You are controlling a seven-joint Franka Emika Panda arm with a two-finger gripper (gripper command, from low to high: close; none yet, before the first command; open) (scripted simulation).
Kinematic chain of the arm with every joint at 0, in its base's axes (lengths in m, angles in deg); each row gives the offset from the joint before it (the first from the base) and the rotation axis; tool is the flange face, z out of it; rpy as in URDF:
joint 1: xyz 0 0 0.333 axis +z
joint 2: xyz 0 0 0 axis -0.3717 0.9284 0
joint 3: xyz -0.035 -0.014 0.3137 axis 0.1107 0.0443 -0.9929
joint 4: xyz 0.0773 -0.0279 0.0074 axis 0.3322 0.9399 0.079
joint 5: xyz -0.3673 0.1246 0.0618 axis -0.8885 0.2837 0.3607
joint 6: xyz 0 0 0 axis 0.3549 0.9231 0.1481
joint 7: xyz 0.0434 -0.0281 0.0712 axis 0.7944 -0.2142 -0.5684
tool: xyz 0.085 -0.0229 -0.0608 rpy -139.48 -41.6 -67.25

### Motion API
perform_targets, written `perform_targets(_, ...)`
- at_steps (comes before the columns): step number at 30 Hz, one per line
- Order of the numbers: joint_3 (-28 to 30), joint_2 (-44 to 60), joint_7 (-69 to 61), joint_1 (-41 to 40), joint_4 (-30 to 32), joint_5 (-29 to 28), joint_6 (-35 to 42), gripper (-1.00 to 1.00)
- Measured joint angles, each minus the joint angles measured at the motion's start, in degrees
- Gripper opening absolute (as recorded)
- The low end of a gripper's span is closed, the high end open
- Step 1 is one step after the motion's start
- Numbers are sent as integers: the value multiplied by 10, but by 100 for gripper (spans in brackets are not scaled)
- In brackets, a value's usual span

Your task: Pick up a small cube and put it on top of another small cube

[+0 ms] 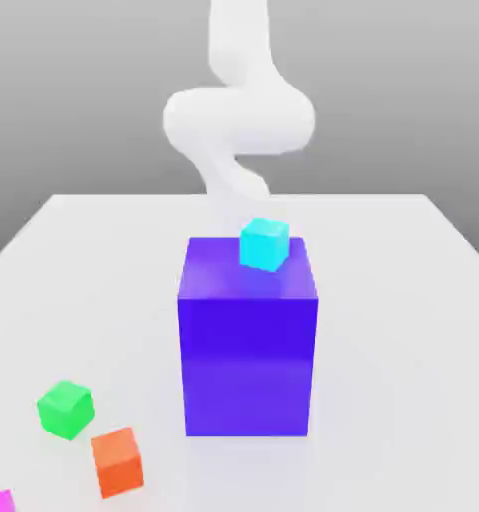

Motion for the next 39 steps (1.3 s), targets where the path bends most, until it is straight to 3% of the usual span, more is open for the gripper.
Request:
perform_targets(22, 44, 461, 273, -129, -86, 19, -89, 0)
perform_targets(32, 78, 671, 373, -165, -125, 63, -128, 0)
perform_targets(36, 69, 754, 373, -178, -144, 81, -180, 0)
perform_targets(37, 67, 768, 372, -180, -147, 83, -190, -100)
perform_targets(39, 67, 768, 372, -180, -147, 83, -190, -100)
